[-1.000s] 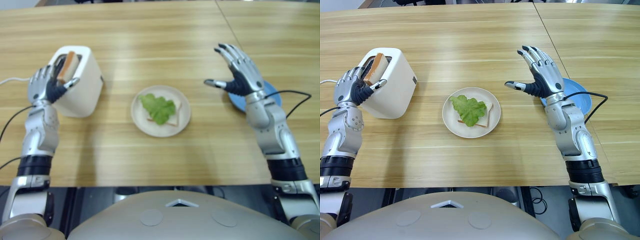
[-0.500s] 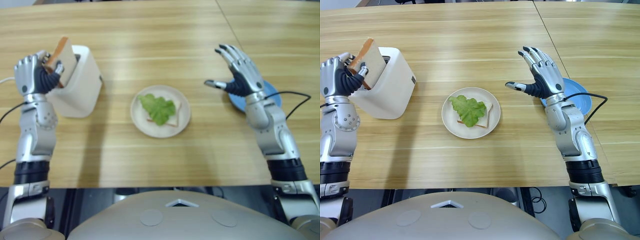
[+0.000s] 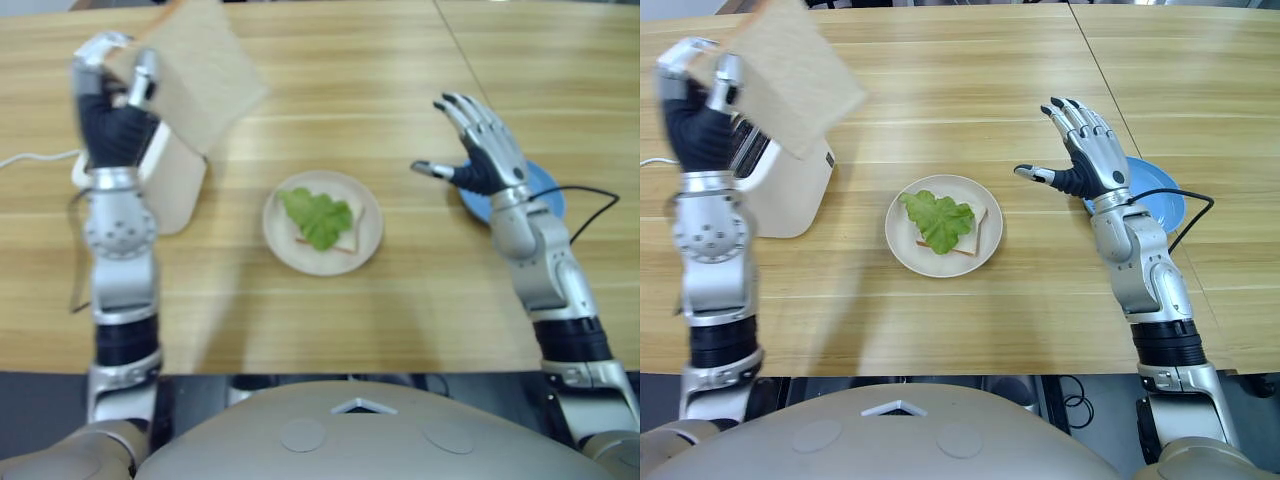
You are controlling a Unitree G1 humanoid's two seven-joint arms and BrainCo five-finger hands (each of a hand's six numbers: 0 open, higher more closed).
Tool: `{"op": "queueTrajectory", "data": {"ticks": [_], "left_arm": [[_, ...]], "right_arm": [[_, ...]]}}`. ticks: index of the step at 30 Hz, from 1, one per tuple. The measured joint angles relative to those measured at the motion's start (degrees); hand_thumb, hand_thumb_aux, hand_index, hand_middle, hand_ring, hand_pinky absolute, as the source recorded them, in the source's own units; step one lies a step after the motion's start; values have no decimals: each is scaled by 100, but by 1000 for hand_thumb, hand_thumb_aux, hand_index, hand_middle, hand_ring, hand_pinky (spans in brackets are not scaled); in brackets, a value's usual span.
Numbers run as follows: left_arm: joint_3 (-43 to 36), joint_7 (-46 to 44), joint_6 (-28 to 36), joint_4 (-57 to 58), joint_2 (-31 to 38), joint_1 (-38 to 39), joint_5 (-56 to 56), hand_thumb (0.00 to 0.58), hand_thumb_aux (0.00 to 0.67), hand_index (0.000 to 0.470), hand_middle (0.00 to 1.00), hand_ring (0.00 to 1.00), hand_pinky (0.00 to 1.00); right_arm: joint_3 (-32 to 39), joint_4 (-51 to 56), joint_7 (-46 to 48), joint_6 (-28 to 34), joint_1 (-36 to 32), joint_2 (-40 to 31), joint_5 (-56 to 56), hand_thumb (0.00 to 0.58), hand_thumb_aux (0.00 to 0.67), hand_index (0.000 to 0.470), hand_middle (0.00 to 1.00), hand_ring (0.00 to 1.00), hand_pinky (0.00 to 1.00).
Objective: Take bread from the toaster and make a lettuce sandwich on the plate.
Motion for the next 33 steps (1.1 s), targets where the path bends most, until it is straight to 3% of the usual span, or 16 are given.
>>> {"op": "queueTrajectory", "data": {"ticks": [12,26,33], "left_arm": [[-525,-1487,53,2707,-349,-326,-502,580,670,460,1000,1000,1000],[-629,-1714,-699,5455,-534,-1290,-53,580,670,460,1000,1000,1000],[-975,-1775,-941,6034,-514,-1439,452,580,670,460,1000,1000,1000]], "right_arm": [[-188,392,-186,-25,1,-67,116,0,0,0,0,0,0],[107,536,-187,-50,-35,-60,73,0,0,0,0,0,0],[601,575,-52,-184,-75,-9,-145,0,0,0,0,0,0]]}}
